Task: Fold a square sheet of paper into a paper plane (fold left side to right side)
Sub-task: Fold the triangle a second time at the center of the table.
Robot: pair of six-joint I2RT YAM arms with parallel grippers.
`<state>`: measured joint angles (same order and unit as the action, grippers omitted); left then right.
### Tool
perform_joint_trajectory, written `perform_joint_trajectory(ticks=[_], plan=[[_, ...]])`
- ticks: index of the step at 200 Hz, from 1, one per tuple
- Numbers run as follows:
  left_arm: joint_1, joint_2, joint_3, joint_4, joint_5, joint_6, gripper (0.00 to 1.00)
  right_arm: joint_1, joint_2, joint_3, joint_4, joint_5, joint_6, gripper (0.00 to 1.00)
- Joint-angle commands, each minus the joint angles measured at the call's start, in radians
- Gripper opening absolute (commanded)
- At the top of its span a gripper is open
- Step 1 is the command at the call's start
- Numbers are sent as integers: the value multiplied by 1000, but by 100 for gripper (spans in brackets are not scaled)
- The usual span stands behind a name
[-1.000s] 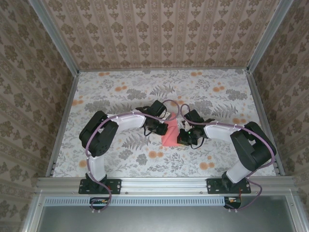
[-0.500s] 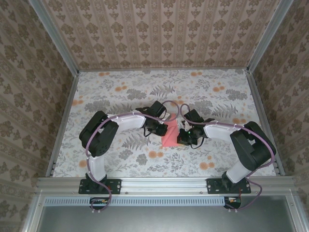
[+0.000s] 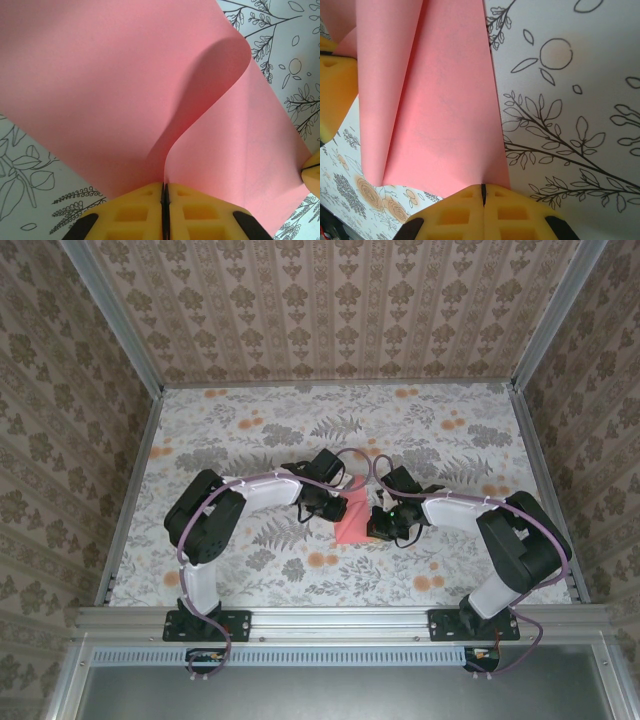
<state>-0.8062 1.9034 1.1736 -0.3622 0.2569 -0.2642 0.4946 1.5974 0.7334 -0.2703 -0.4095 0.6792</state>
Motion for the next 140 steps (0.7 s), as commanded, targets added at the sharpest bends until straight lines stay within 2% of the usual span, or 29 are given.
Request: perform_joint_trajectory(ticks=[1, 88, 140], plan=[[-5, 19, 5, -8, -8, 24, 11, 7, 29, -5, -82, 55, -20, 0], [-20, 23, -6, -21, -18, 29, 11, -67, -110, -56, 181, -117, 59, 0], [-24, 22, -5, -20, -23, 30, 11, -74, -43, -37, 365, -140, 148, 0]])
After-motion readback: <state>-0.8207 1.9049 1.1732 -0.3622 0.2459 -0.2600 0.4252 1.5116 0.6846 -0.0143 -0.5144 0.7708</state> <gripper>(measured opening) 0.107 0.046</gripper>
